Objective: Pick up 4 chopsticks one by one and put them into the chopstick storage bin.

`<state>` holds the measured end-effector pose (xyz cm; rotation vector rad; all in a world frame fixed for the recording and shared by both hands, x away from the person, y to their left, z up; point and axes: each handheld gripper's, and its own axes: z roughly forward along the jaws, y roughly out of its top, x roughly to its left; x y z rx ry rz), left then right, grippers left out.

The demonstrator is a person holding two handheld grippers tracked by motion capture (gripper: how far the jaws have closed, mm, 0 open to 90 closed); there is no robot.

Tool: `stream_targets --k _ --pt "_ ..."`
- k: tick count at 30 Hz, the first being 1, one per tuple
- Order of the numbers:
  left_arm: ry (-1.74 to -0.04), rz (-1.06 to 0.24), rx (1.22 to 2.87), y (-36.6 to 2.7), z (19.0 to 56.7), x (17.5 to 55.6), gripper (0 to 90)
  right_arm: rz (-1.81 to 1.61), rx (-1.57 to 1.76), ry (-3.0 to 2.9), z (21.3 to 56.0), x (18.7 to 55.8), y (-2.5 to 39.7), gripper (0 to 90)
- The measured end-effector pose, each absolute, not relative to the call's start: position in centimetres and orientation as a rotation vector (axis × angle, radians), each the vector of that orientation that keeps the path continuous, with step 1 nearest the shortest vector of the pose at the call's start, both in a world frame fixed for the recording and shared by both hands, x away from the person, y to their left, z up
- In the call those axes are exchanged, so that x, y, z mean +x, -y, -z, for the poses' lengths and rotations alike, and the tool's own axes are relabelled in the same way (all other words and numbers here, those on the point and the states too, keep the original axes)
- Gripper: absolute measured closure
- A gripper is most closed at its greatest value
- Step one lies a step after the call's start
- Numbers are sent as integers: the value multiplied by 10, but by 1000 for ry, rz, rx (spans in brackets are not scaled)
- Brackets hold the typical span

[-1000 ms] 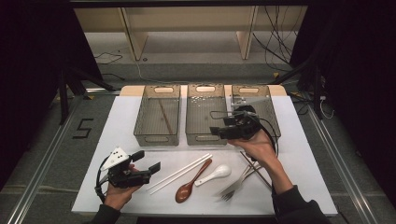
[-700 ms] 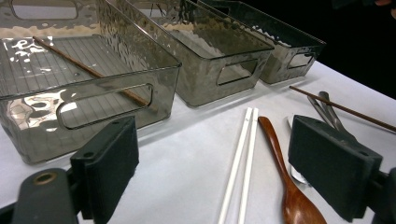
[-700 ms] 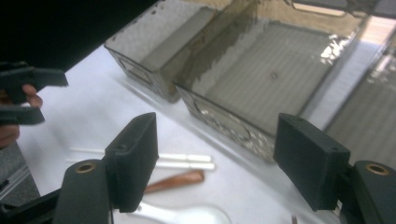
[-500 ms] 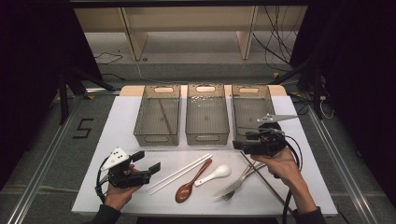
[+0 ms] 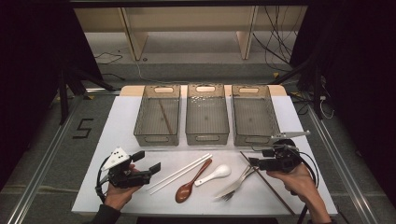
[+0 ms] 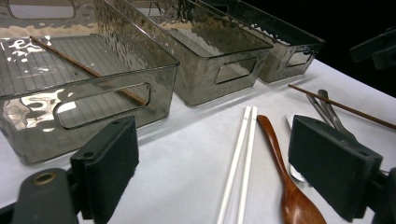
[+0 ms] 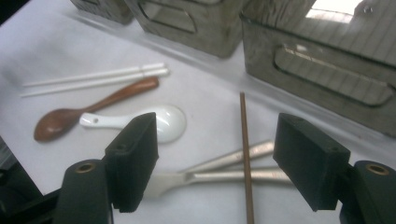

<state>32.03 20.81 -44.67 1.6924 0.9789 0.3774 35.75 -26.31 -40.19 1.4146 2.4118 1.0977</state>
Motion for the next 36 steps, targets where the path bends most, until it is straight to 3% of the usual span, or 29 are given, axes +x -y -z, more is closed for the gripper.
stream_targets --k 14,36 --pt "-976 -381 1692 -208 446 320 157 -815 1446 -2478 428 348 269 349" --pt "-973 -381 1693 -208 446 320 157 -638 1500 -2585 451 343 273 614"
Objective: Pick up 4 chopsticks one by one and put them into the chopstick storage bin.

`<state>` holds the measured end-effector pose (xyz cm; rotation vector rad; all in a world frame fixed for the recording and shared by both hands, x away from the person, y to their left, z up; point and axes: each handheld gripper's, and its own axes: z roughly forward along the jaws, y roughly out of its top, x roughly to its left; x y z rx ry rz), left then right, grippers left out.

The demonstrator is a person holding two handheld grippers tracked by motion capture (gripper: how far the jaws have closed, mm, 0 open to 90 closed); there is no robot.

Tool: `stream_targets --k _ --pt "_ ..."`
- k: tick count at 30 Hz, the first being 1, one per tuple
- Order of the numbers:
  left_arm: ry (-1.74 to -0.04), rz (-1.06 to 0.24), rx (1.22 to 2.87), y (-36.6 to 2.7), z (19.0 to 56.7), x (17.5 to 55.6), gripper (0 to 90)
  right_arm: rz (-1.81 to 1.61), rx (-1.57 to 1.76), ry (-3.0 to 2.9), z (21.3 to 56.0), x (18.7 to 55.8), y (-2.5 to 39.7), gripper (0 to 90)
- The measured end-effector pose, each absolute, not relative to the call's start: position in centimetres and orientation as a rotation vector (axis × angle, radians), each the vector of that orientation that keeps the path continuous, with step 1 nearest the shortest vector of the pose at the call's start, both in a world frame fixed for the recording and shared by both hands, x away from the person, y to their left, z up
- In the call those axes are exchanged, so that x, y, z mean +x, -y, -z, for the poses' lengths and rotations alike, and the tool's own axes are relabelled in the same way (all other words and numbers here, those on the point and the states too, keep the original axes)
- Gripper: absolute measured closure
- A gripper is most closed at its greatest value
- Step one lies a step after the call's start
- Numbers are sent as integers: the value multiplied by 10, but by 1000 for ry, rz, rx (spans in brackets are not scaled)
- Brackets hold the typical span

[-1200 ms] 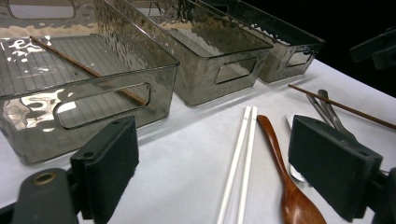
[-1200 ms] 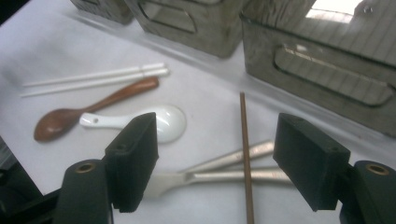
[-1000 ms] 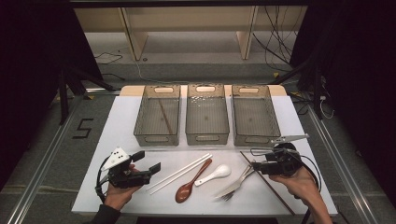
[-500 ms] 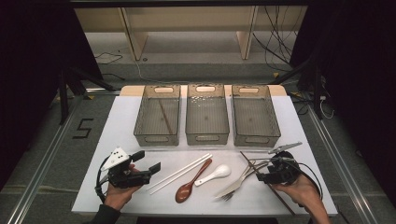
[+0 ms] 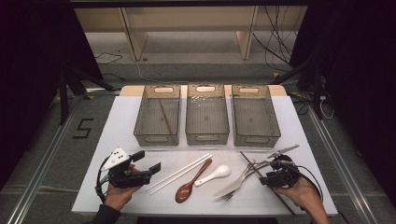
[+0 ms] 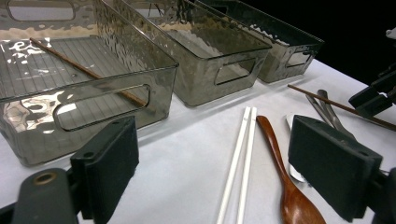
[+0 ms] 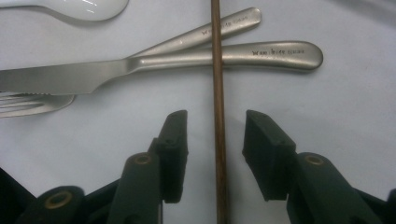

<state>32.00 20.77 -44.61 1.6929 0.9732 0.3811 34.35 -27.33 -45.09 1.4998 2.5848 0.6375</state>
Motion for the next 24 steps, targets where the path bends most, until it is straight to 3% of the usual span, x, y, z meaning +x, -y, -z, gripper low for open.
stream_targets --k 24 --pt "-973 -380 1696 -207 446 320 157 -577 1469 -2604 458 344 271 847"
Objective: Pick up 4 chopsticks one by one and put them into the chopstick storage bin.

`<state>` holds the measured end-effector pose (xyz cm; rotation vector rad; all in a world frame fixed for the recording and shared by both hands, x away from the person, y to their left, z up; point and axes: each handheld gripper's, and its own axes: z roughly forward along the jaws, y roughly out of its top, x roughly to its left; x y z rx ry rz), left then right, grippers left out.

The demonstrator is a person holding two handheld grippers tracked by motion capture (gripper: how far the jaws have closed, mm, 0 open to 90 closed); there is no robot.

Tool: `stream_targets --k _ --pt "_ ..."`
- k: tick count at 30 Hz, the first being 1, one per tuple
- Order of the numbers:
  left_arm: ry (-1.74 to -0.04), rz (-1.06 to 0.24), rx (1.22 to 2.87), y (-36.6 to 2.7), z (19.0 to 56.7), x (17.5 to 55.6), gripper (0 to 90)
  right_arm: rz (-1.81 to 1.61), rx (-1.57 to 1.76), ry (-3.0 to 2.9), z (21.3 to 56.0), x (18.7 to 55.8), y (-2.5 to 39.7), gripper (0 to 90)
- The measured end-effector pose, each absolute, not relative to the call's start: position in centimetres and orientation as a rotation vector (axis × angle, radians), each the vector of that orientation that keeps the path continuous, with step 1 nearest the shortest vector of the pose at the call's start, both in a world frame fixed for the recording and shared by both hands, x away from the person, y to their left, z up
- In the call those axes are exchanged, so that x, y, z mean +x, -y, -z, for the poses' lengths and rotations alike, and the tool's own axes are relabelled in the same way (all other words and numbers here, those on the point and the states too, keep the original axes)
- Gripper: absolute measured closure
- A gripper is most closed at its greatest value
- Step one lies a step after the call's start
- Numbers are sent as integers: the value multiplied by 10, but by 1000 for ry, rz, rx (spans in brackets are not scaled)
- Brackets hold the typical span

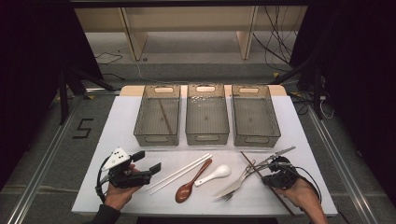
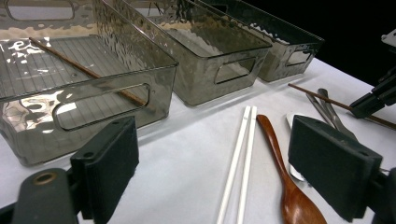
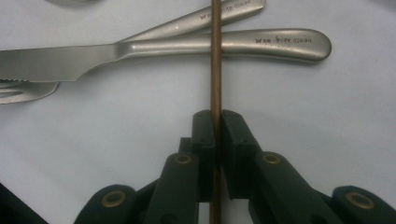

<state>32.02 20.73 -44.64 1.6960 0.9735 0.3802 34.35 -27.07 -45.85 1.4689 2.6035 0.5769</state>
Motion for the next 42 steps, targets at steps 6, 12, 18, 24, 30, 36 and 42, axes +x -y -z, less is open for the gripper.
stream_targets --k 6,12,18,24,30,36,42 --pt "-975 -376 1698 -207 447 321 157 -617 1441 -2600 448 342 271 856" --pt "-981 -374 1694 -207 447 321 157 -715 1378 -2589 429 337 265 857" --pt "-981 -376 1695 -208 447 321 157 -822 1318 -2577 414 341 249 857" --pt "-981 -377 1694 -209 447 321 157 -921 1253 -2560 399 357 228 857" --pt "-981 -377 1694 -209 447 321 157 -985 1211 -2540 387 375 205 857" --pt "-982 -376 1689 -209 447 321 157 -1023 1198 -2530 384 386 191 857" --pt "-981 -375 1695 -208 447 321 157 -1074 1207 -2509 381 395 185 857"
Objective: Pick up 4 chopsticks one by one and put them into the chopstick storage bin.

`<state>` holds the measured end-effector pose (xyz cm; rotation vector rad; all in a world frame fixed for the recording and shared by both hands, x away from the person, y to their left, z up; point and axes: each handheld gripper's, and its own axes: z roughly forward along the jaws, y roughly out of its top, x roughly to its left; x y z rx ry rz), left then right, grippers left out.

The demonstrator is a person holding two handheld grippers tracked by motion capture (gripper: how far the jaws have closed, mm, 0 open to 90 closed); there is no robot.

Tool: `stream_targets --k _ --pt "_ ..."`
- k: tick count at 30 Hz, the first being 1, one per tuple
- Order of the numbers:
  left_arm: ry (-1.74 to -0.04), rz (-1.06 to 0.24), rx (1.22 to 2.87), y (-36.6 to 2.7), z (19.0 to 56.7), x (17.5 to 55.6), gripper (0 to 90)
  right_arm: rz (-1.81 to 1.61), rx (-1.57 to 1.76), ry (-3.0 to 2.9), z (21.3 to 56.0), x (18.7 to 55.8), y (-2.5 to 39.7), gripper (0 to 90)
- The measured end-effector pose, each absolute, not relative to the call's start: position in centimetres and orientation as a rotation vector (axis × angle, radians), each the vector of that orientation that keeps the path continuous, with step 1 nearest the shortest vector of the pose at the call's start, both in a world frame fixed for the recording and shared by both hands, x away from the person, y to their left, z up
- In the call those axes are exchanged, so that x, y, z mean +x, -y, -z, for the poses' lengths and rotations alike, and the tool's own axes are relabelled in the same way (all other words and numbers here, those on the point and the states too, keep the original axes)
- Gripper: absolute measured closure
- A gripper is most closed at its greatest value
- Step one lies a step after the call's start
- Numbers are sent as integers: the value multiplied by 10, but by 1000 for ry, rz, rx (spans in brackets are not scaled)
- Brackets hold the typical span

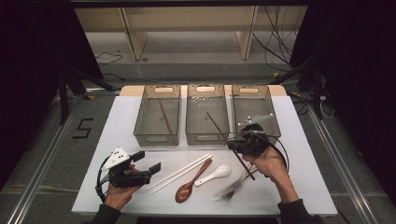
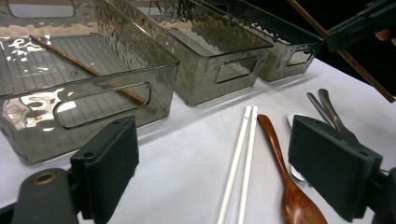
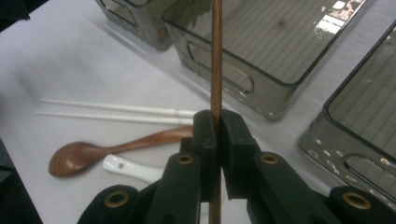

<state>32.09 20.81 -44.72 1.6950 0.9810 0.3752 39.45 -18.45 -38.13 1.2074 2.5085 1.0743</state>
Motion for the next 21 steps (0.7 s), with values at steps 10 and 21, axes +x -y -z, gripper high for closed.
stream_targets --k 10,21 --pt "-981 -376 1688 -208 447 321 157 -1101 1223 -2488 380 406 177 856" --pt "-980 -376 1692 -208 447 321 157 -1146 1226 -2456 370 421 165 856"
